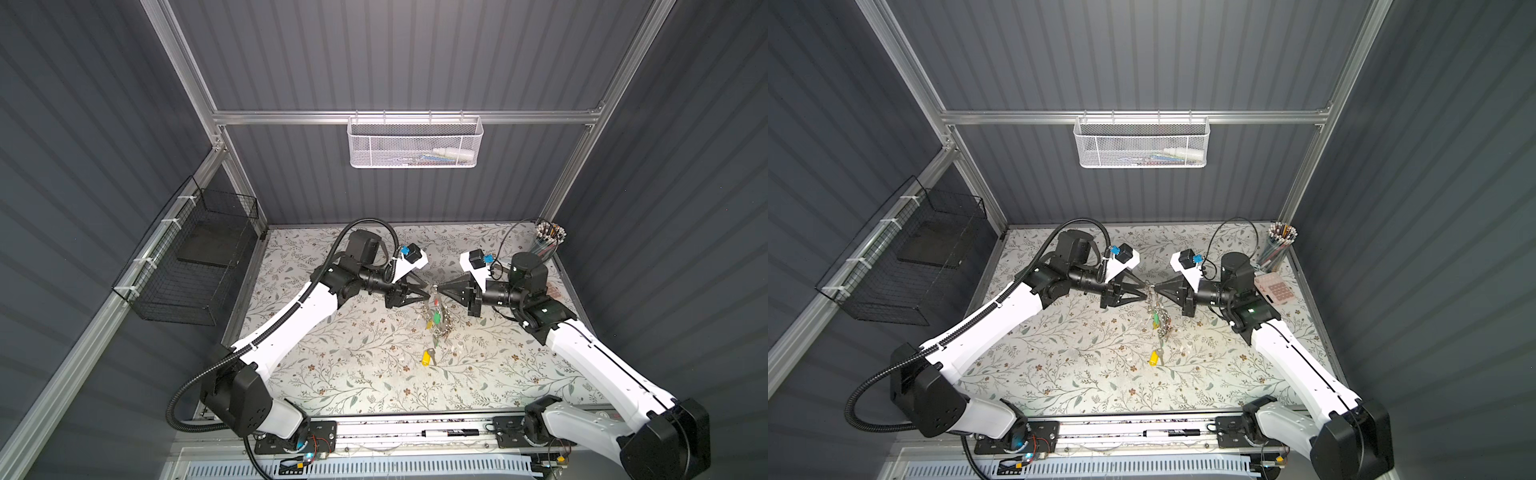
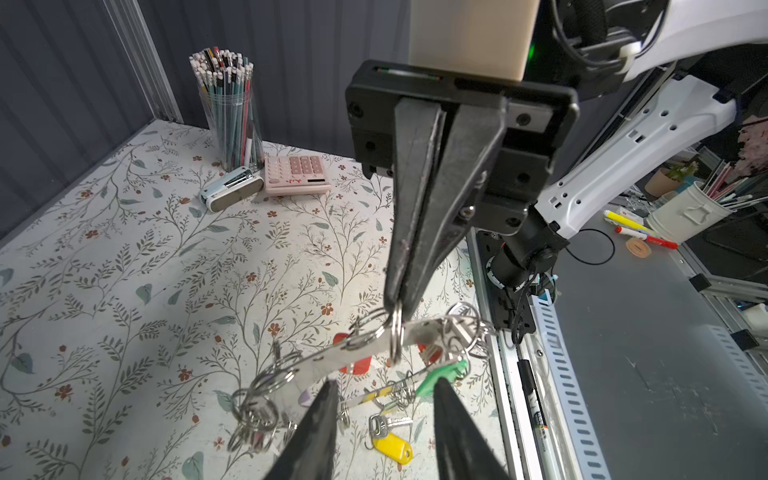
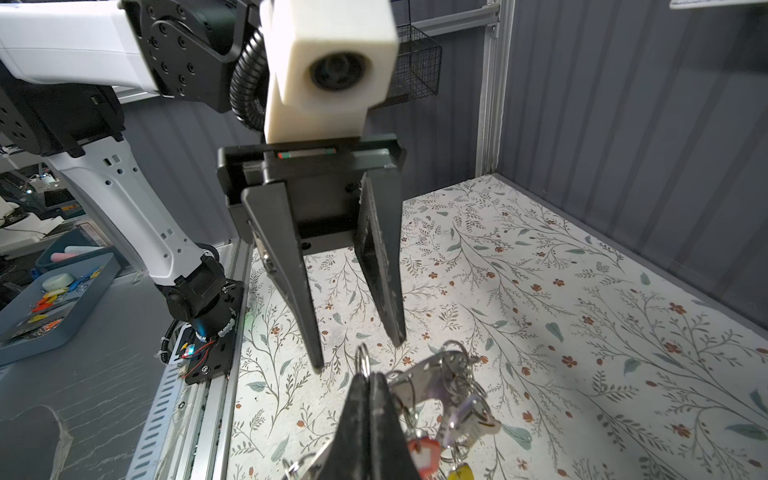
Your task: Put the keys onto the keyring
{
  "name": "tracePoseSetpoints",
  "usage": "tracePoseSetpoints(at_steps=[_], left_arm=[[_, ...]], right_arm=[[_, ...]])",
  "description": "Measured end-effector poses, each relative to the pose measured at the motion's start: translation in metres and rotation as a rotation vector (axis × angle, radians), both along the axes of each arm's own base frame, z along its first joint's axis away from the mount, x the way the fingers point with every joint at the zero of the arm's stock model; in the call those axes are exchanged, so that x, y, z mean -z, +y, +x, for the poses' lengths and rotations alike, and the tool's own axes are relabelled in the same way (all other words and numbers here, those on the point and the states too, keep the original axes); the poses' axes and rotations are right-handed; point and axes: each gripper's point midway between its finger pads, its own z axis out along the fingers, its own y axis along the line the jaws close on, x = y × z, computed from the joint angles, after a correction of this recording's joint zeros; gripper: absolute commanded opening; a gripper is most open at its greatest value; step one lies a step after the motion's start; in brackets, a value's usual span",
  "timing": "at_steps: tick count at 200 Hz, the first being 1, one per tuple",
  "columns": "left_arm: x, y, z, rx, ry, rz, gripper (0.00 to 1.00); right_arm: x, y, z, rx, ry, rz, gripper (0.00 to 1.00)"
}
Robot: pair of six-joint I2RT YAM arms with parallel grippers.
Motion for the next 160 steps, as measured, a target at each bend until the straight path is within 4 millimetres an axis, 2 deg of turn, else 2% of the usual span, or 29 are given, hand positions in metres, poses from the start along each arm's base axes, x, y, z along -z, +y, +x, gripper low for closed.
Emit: tracePoseSetpoints(at_steps=[70, 112, 160], left_arm=[[-0.017, 0.001, -0.001, -0.003, -0.031, -0.02, 0.38], [-0.032, -0.008, -0.003, 0.019, -0.06, -0.042, 0.36], [-0.021, -0.015, -0.003, 0.031, -0.04, -0.008, 0.35]], right_arm=[[-0.001, 0.0, -0.002, -0.009, 0.003, 0.004, 0.0], [-0.001, 0.001, -0.002, -0.013, 0.004, 0.005, 0.0], [-0.003, 0.001, -0.002, -0.012, -0.004, 0.011, 0.0]])
